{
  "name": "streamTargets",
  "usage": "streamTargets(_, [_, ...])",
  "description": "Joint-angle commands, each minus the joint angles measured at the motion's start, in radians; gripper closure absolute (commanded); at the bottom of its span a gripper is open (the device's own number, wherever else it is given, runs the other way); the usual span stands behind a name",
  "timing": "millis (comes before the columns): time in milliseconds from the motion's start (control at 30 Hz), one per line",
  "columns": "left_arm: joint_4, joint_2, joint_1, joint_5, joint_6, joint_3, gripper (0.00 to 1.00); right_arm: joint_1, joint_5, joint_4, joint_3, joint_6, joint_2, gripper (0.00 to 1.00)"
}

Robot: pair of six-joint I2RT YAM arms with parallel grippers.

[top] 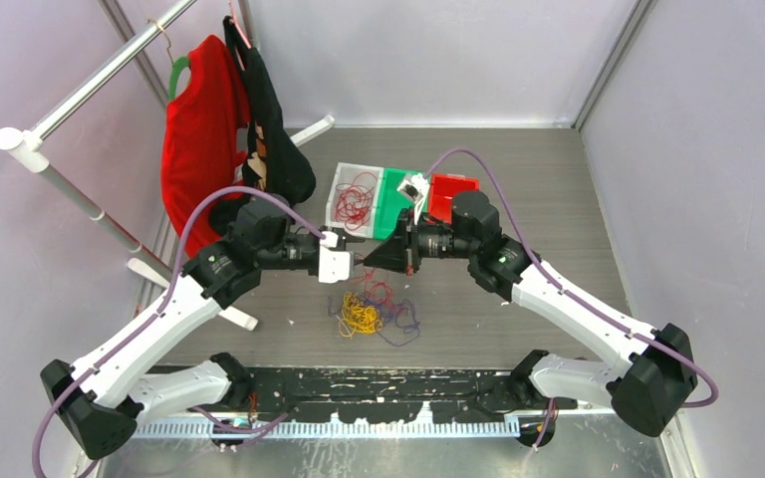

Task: Untangle the cables
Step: Untie the cable.

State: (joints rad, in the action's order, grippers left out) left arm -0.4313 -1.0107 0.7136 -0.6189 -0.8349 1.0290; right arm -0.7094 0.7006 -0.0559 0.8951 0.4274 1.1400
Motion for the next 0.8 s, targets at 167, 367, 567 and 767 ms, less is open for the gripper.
streamTargets(167, [0.019,-0.035,0.011,-0.038,-0.009,0.049,0.79,-0.018,-0.001,-0.231,-0.019,0.126,-0.009,0.97])
streamTargets(367, [0.101,-0.035,0.013,0.031,0.08,0.082,0.98,-0.021,-0.055,-0.268,-0.058,0.163,-0.029,0.56])
streamTargets(567, [0.118,-0.045,0.013,0.079,0.168,0.182,1.0,-0.017,-0.298,-0.23,-0.129,0.107,-0.164,0.39])
streamTargets(767, [0.099,-0.076,0.013,0.088,0.27,0.305,1.0,-0.018,-0.299,-0.198,-0.155,-0.022,-0.225,0.31])
